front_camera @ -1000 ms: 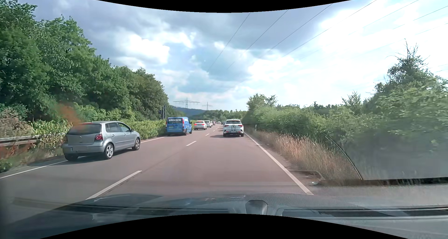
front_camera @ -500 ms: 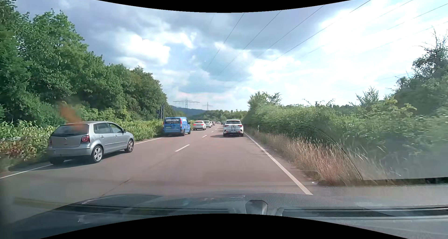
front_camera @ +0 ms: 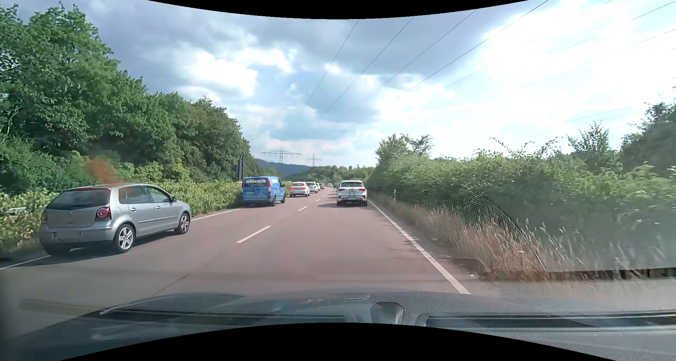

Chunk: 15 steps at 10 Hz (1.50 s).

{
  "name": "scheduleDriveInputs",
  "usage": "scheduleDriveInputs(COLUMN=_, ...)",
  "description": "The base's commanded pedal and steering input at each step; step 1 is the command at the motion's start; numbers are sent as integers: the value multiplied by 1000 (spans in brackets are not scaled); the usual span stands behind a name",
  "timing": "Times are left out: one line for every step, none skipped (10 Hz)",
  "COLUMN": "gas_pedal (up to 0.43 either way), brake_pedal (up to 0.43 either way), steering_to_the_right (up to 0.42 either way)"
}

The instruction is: Follow the waypoints while adhering to traffic rules and regulations

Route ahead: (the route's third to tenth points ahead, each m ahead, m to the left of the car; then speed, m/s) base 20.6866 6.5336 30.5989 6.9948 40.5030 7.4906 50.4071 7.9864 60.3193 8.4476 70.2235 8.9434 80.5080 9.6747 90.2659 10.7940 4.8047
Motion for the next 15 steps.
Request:
scheduleDriveInputs(gas_pedal=87, brake_pedal=0, steering_to_the_right=-4)
scheduleDriveInputs(gas_pedal=98, brake_pedal=0, steering_to_the_right=-4)
scheduleDriveInputs(gas_pedal=98, brake_pedal=0, steering_to_the_right=-4)
scheduleDriveInputs(gas_pedal=98, brake_pedal=0, steering_to_the_right=-4)
scheduleDriveInputs(gas_pedal=98, brake_pedal=0, steering_to_the_right=-5)
scheduleDriveInputs(gas_pedal=98, brake_pedal=0, steering_to_the_right=-4)
scheduleDriveInputs(gas_pedal=87, brake_pedal=0, steering_to_the_right=-5)
scheduleDriveInputs(gas_pedal=87, brake_pedal=0, steering_to_the_right=-6)
scheduleDriveInputs(gas_pedal=79, brake_pedal=0, steering_to_the_right=-6)
scheduleDriveInputs(gas_pedal=79, brake_pedal=0, steering_to_the_right=-6)
scheduleDriveInputs(gas_pedal=79, brake_pedal=0, steering_to_the_right=-6)
scheduleDriveInputs(gas_pedal=79, brake_pedal=0, steering_to_the_right=-6)
scheduleDriveInputs(gas_pedal=79, brake_pedal=0, steering_to_the_right=-6)
scheduleDriveInputs(gas_pedal=79, brake_pedal=0, steering_to_the_right=-6)
scheduleDriveInputs(gas_pedal=79, brake_pedal=0, steering_to_the_right=-6)
